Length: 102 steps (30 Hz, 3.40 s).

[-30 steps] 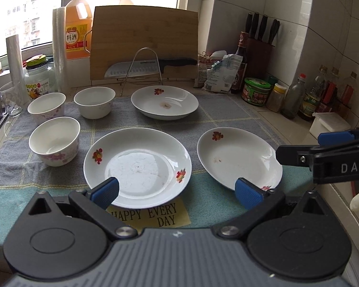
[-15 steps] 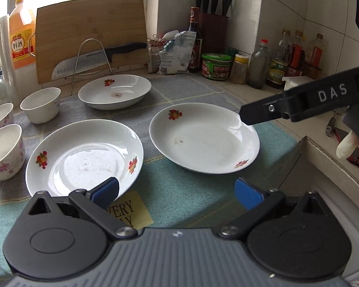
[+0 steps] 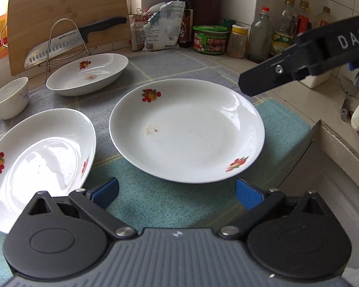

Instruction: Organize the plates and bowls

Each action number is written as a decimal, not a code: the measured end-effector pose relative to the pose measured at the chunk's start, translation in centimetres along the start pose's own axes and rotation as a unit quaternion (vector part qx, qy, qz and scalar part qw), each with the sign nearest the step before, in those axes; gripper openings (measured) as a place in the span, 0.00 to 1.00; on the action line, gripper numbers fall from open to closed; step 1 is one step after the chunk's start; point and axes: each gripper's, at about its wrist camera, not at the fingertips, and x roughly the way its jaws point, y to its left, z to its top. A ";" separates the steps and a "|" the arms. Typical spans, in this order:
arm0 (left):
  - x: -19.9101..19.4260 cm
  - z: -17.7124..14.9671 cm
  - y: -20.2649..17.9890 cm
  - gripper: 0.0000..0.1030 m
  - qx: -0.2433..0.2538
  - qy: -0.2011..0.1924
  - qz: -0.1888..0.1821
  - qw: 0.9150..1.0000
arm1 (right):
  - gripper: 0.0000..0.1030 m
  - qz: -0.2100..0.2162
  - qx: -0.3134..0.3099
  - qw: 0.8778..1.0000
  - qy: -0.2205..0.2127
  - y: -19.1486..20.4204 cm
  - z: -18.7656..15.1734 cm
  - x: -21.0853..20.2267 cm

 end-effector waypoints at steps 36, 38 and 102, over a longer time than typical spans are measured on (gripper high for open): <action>3.2 0.8 -0.7 0.99 0.032 -0.010 -0.018 0.999 | 1.00 0.148 -0.051 0.984 0.090 -5.0 3.3 10.3; 3.2 0.8 -0.6 0.99 0.035 -0.013 -0.021 0.999 | 1.00 0.168 -0.060 0.979 0.094 -5.1 3.6 10.9; 15.8 12.9 -4.5 0.98 0.095 -0.015 -0.042 0.995 | 0.89 0.213 -0.107 0.968 0.075 -17.1 15.2 18.7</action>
